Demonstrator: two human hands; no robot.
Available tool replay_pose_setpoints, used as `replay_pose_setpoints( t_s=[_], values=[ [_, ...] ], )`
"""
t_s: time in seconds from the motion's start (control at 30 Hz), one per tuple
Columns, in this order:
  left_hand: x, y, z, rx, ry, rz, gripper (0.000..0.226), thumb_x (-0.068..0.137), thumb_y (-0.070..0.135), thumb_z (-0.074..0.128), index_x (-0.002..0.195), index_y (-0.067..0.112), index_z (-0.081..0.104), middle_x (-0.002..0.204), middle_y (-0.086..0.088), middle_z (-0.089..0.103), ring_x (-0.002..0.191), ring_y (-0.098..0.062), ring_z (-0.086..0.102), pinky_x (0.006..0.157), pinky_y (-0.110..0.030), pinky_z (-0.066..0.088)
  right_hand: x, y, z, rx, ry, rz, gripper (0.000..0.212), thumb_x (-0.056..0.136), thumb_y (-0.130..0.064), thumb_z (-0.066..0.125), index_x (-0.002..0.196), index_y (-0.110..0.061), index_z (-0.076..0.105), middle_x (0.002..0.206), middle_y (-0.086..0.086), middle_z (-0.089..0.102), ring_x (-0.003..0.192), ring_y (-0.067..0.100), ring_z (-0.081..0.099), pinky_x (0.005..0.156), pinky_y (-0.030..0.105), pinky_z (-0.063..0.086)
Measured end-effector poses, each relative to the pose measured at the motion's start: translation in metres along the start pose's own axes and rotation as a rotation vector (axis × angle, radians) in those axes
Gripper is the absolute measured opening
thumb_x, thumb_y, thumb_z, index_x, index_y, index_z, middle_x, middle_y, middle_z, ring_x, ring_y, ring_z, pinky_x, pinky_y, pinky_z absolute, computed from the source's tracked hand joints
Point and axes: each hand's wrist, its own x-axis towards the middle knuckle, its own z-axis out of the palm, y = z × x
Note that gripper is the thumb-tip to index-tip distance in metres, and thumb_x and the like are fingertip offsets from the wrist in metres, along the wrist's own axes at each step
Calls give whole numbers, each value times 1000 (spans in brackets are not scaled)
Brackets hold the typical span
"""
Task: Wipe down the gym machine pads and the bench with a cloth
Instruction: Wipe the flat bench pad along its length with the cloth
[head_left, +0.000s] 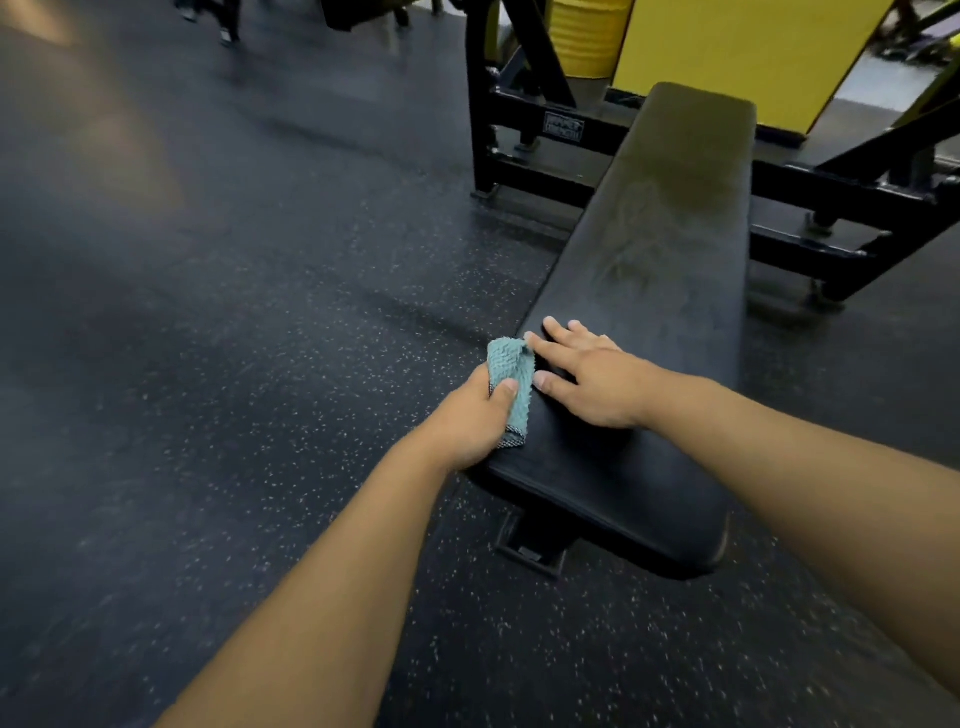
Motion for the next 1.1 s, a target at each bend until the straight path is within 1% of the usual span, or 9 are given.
replay_pose_setpoints(
  t_s=[0.17, 0.37, 0.47, 0.53, 0.6, 0.67, 0.83, 1.0, 1.1],
  values=[
    [-30, -5, 13, -43, 126, -54, 45, 110, 46, 32, 152, 30, 41, 136, 7, 56, 118, -12, 51, 97, -31, 37, 1, 6, 4, -31, 1, -58, 61, 109, -52, 27, 165, -37, 6, 173, -4, -6, 160, 25, -6, 129, 49, 2],
    [-59, -5, 47, -208, 372, -163, 41, 111, 43, 29, 145, 26, 45, 133, 6, 56, 122, -16, 52, 97, -31, 35, 5, 8, 5, -48, 14, -71, 61, 110, -51, 23, 165, -35, 4, 174, -2, -7, 160, 26, -6, 127, 50, 1],
    [-68, -3, 73, -323, 480, -214, 51, 111, 44, 27, 157, 23, 28, 153, 1, 46, 139, -21, 44, 113, -35, 33, 5, 7, 7, -67, 18, -80, 60, 110, -50, 21, 166, -34, 3, 174, -1, -7, 160, 28, -6, 127, 52, 2],
    [-69, 0, 86, -402, 523, -270, 61, 110, 46, 25, 165, 24, 8, 168, -2, 27, 152, -24, 30, 125, -43, 24, 5, 6, 7, -71, 11, -82, 60, 110, -49, 20, 166, -33, 3, 174, -1, -7, 160, 29, -6, 127, 53, 2],
    [-70, 6, 98, -468, 554, -310, 65, 111, 47, 22, 165, 25, -7, 173, -3, 9, 157, -24, 16, 128, -44, 15, 3, 4, 9, -78, 12, -88, 60, 111, -48, 19, 166, -32, 2, 174, -1, -8, 160, 29, -6, 127, 54, 2],
    [-71, 13, 111, -522, 597, -336, 68, 110, 48, 22, 163, 26, -15, 174, -3, 2, 158, -25, 11, 128, -43, 13, -1, 2, 10, -72, 6, -113, 60, 111, -47, 20, 166, -31, 3, 174, -2, -8, 160, 28, -7, 127, 54, 1],
    [-64, 24, 152, -623, 708, -368, 73, 110, 47, 24, 160, 24, -23, 174, -8, -1, 158, -28, 14, 127, -43, 16, -15, -2, 19, -71, -18, -216, 63, 110, -51, 24, 166, -32, 3, 174, -2, -8, 160, 27, -8, 127, 50, -1],
    [-79, 54, 211, -706, 687, -393, 74, 109, 45, 29, 161, 29, -22, 170, -10, 18, 145, -29, 39, 113, -36, 36, -19, 1, 25, -72, -7, -242, 62, 110, -52, 21, 166, -32, 2, 173, -2, -9, 160, 27, -8, 127, 50, -2],
    [-85, 65, 233, -778, 665, -392, 74, 110, 42, 30, 161, 25, -21, 172, -8, 12, 148, -24, 35, 113, -30, 34, -21, 0, 26, -62, -10, -252, 61, 110, -52, 21, 166, -33, 2, 173, -2, -9, 160, 27, -9, 127, 49, -3]
  ],
)
